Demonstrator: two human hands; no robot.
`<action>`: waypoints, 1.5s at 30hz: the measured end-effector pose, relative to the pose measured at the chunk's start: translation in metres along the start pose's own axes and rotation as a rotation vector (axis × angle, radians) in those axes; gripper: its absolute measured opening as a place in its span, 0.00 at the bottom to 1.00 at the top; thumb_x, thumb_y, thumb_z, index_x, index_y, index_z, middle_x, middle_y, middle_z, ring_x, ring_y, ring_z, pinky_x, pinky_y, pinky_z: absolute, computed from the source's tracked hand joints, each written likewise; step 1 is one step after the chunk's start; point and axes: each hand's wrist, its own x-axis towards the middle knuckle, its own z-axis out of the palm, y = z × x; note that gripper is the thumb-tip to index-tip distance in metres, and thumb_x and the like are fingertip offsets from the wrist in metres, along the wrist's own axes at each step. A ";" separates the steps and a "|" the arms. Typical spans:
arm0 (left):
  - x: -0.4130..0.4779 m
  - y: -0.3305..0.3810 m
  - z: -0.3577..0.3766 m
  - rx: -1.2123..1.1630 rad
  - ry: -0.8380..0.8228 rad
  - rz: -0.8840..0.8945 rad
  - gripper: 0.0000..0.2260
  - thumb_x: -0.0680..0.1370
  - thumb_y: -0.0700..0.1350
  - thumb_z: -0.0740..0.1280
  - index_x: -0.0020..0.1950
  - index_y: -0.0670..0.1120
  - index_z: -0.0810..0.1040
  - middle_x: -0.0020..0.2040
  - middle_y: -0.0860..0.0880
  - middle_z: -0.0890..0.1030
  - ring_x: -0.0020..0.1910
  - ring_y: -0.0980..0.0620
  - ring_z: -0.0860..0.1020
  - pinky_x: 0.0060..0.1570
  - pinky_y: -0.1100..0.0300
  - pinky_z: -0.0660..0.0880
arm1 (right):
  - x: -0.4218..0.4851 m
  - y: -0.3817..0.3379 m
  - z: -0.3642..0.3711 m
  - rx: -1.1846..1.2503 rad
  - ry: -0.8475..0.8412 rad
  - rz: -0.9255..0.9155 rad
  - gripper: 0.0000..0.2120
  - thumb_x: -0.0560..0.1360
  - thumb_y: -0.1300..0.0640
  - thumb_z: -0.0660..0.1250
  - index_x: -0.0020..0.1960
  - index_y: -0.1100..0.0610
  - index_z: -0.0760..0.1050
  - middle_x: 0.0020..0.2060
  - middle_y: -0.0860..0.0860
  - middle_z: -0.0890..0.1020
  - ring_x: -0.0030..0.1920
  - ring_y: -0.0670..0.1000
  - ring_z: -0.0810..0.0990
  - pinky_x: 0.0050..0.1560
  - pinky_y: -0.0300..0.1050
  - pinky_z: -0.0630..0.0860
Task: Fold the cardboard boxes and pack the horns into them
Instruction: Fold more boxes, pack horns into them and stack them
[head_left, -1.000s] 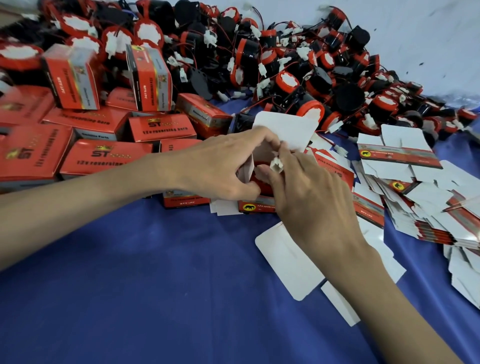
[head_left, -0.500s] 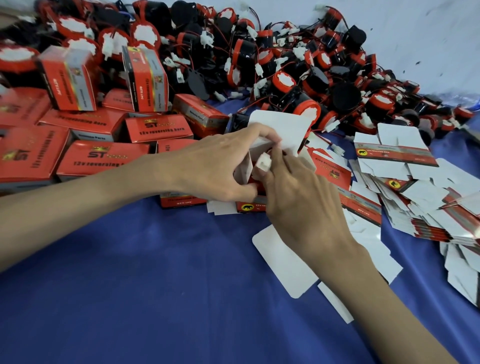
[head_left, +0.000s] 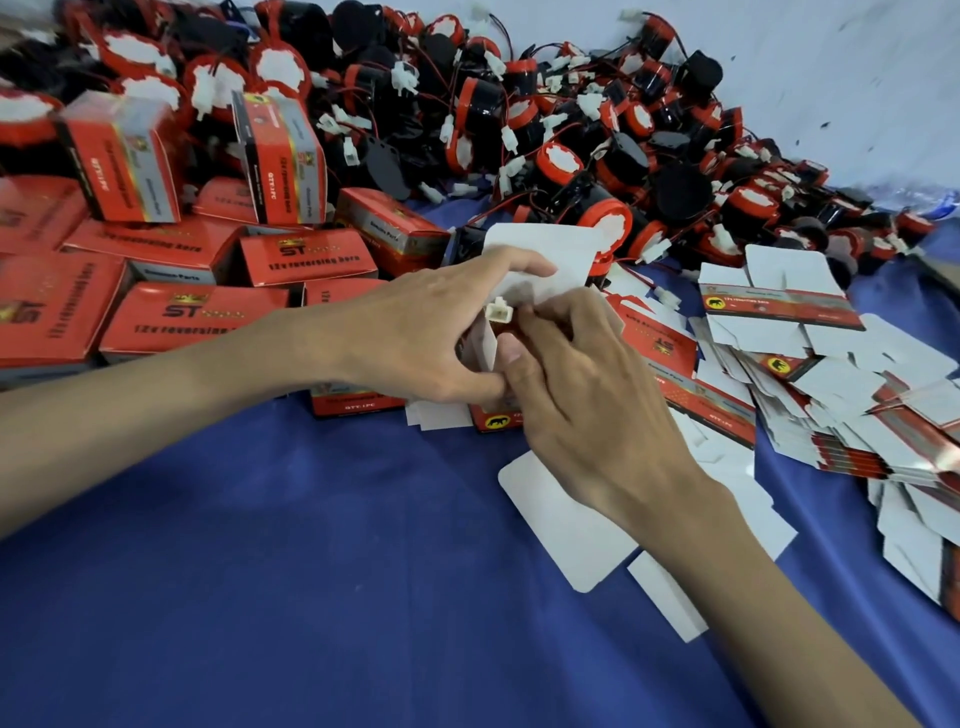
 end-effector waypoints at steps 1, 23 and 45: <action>0.000 0.000 0.000 0.000 0.000 -0.001 0.36 0.66 0.54 0.67 0.72 0.59 0.56 0.57 0.51 0.78 0.55 0.55 0.76 0.56 0.58 0.71 | 0.000 0.002 0.000 0.016 0.005 -0.013 0.20 0.82 0.46 0.48 0.53 0.57 0.74 0.49 0.52 0.69 0.50 0.51 0.71 0.41 0.43 0.68; -0.002 0.003 0.001 0.032 -0.026 0.153 0.39 0.66 0.65 0.67 0.73 0.54 0.56 0.55 0.69 0.70 0.54 0.55 0.78 0.55 0.56 0.73 | 0.008 -0.003 0.010 0.412 0.013 0.116 0.13 0.78 0.50 0.51 0.47 0.54 0.73 0.40 0.42 0.73 0.44 0.42 0.67 0.48 0.40 0.62; -0.001 0.001 -0.001 -0.061 -0.087 0.068 0.39 0.69 0.54 0.72 0.74 0.58 0.54 0.57 0.65 0.73 0.51 0.59 0.76 0.56 0.58 0.72 | 0.007 0.003 -0.006 0.224 -0.064 -0.060 0.08 0.73 0.67 0.64 0.49 0.61 0.80 0.50 0.53 0.79 0.50 0.48 0.72 0.53 0.39 0.62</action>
